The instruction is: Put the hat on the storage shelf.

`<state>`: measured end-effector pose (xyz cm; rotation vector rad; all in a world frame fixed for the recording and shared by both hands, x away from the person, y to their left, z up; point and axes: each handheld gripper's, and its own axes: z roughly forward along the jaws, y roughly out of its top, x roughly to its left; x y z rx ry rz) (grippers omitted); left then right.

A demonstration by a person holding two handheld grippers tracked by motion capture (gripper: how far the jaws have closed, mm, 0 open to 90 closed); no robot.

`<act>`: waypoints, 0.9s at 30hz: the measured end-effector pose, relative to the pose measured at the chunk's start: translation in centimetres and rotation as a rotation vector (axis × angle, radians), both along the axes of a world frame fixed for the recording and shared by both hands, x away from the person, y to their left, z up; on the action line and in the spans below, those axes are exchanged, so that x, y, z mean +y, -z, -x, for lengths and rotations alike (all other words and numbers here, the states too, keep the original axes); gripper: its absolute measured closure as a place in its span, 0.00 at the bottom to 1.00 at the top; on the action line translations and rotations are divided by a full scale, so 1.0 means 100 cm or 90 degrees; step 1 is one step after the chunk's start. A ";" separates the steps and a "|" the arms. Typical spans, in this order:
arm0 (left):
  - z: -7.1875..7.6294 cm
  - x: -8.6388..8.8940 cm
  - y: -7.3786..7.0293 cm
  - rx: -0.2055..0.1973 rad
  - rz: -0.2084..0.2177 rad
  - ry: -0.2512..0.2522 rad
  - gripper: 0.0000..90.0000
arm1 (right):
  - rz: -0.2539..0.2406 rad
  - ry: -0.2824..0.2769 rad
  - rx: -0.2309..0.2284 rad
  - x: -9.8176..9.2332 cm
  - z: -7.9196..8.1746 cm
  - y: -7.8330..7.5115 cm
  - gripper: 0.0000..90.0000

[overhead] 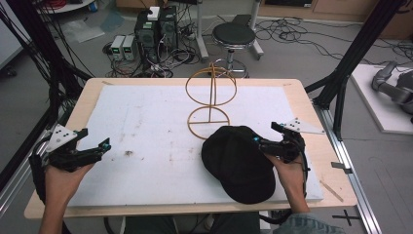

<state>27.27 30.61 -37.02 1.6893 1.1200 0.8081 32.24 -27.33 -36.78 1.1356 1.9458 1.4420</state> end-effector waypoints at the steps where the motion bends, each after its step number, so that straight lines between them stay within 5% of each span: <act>1: 0.001 0.001 0.000 -0.001 0.001 -0.002 0.21 | 0.002 -0.009 0.003 0.003 -0.001 0.000 0.14; 16: 0.011 0.008 0.003 0.003 0.001 -0.011 0.21 | 0.040 -0.086 0.031 0.037 -0.013 0.008 0.17; 27: 0.013 0.010 0.003 0.001 0.005 -0.019 0.21 | 0.071 -0.109 0.054 0.046 -0.015 0.013 0.33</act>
